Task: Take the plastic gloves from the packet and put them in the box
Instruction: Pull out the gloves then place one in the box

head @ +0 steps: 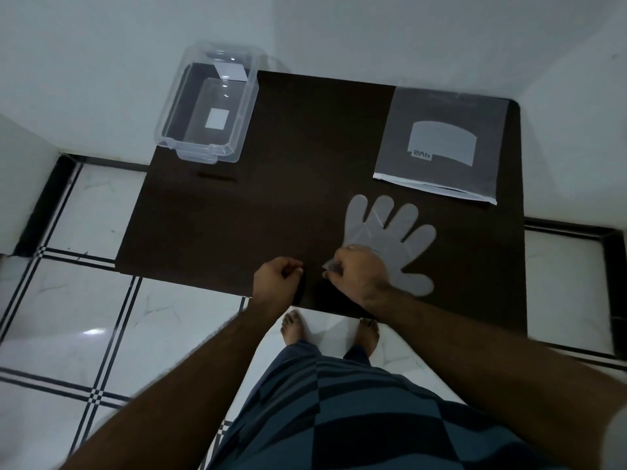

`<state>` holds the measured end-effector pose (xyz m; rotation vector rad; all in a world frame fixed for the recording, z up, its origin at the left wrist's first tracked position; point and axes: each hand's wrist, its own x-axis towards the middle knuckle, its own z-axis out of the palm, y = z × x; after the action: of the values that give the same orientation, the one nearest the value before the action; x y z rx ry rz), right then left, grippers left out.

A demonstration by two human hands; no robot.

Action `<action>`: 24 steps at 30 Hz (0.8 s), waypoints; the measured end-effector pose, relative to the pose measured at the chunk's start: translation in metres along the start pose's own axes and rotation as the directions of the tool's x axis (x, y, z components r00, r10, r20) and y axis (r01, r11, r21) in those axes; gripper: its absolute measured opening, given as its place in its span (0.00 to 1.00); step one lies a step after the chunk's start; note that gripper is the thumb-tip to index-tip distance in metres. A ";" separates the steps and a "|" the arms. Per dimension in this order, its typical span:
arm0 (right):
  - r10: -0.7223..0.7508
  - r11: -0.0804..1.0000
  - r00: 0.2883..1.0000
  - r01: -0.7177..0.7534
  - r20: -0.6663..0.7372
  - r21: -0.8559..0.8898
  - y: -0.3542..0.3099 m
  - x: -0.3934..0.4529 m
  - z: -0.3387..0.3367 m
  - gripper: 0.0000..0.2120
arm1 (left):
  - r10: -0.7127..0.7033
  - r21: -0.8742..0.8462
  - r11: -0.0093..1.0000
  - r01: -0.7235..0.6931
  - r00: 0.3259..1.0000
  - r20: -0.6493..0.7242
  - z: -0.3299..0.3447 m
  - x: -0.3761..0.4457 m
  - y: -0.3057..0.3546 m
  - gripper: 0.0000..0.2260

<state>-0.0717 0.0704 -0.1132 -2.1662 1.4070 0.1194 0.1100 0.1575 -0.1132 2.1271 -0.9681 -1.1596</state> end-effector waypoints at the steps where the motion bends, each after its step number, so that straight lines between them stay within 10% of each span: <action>1: -0.008 1.000 1.000 0.008 -0.015 -0.026 0.001 0.001 0.001 0.11 | -0.004 -0.011 1.000 0.004 1.000 -0.001 -0.001 0.001 -0.001 0.07; 14: 0.134 0.921 0.973 -0.053 -0.187 0.386 0.028 -0.007 0.008 0.03 | -0.216 -0.416 0.855 0.310 0.942 0.257 0.017 0.024 0.025 0.05; 24: 0.345 0.611 0.936 -0.285 0.076 0.739 0.038 -0.016 -0.003 0.04 | -0.358 -0.550 0.607 0.574 0.815 0.455 0.055 0.040 0.059 0.11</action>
<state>-0.1126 0.0703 -0.1206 -1.2360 1.5154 -0.3636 0.0573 0.0844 -0.1175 1.6372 0.0103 -1.8039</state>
